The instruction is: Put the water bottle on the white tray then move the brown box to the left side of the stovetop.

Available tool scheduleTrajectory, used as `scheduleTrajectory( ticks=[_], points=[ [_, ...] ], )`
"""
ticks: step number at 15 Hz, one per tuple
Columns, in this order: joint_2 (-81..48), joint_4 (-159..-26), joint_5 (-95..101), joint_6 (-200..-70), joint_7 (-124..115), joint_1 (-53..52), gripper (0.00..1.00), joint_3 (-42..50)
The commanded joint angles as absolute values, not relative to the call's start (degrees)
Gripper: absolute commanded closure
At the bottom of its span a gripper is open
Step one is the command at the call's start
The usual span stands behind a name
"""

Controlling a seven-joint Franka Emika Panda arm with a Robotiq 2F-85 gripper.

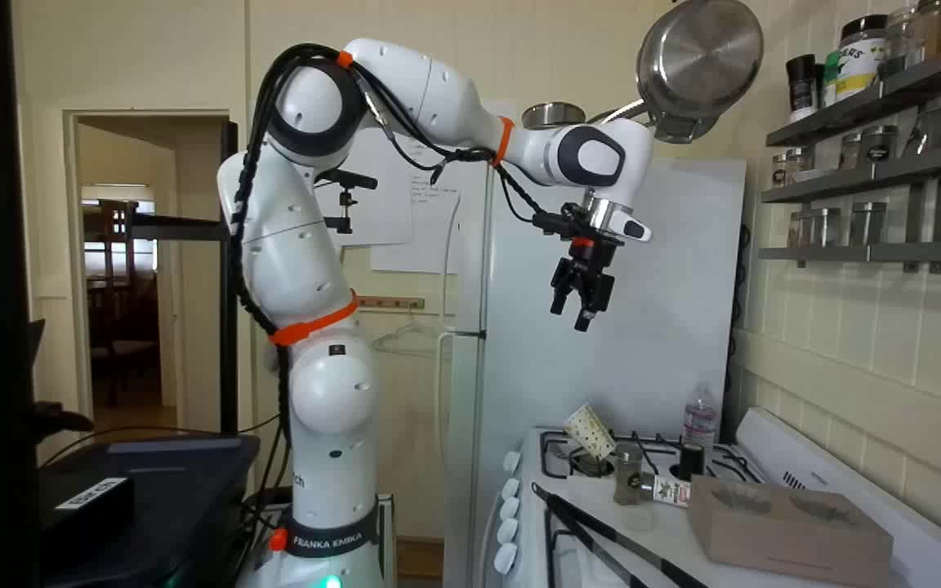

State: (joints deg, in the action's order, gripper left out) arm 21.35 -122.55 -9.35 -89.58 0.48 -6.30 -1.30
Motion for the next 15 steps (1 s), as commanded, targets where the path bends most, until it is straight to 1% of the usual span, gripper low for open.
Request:
scheduleTrajectory(
  ticks=[1, 10, 11, 14, 15],
  points=[
    [21.3, -122.4, -9.6, -89.4, 0.7, -5.4, 0.00, -2.1],
    [21.3, -122.4, -9.6, -89.4, 0.7, -5.4, 0.00, -2.1],
    [20.5, -122.1, -10.7, -91.0, 0.4, -5.4, 0.00, -2.0],
    [17.3, -121.2, -11.7, -102.4, 0.0, -5.5, 0.00, -2.6],
    [15.7, -121.3, -9.7, -108.0, -0.8, -5.3, 0.00, -3.6]
  ],
)
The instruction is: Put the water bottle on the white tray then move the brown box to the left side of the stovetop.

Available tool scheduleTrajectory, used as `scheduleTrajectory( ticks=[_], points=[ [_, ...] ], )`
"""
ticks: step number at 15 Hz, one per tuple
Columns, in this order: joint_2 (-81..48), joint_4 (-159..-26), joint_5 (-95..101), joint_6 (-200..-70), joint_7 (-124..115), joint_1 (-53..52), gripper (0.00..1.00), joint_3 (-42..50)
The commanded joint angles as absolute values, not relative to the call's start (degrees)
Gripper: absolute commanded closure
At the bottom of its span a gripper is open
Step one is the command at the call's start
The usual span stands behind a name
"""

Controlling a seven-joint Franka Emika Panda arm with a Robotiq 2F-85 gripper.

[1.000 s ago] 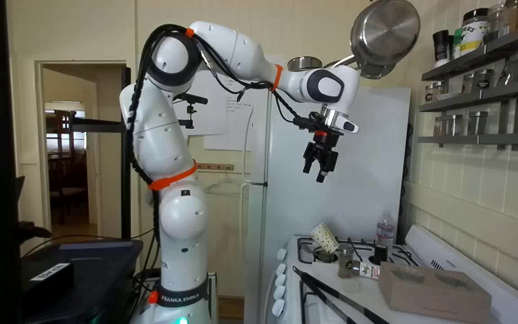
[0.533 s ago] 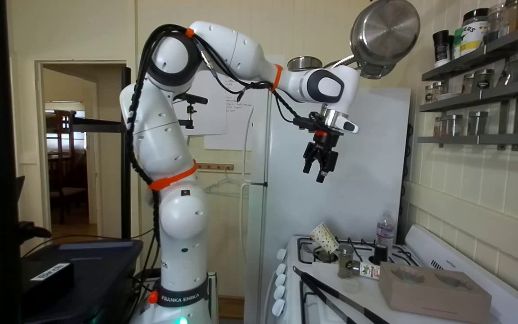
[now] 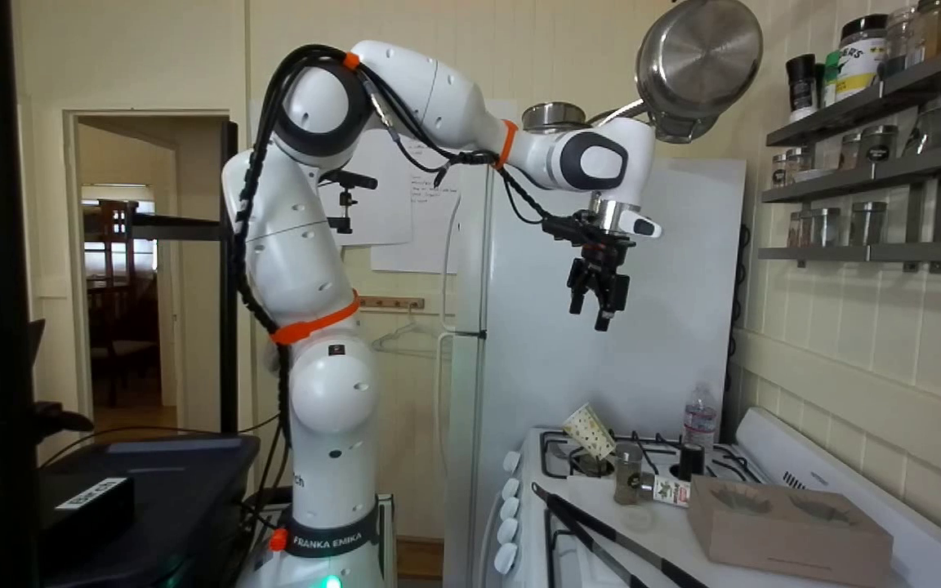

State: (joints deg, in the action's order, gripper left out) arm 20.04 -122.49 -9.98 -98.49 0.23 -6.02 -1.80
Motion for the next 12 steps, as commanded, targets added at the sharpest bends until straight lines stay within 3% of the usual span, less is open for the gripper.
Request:
scheduleTrajectory(
  ticks=[1, 4, 12],
  points=[
    [13.3, -120.5, -9.4, -112.5, -0.9, -5.5, 0.00, -4.0],
    [7.9, -118.7, -6.9, -122.5, -2.7, -5.8, 0.00, -5.7],
    [7.7, -118.5, -7.7, -122.4, -1.4, -5.9, 0.00, -5.5]
  ],
)
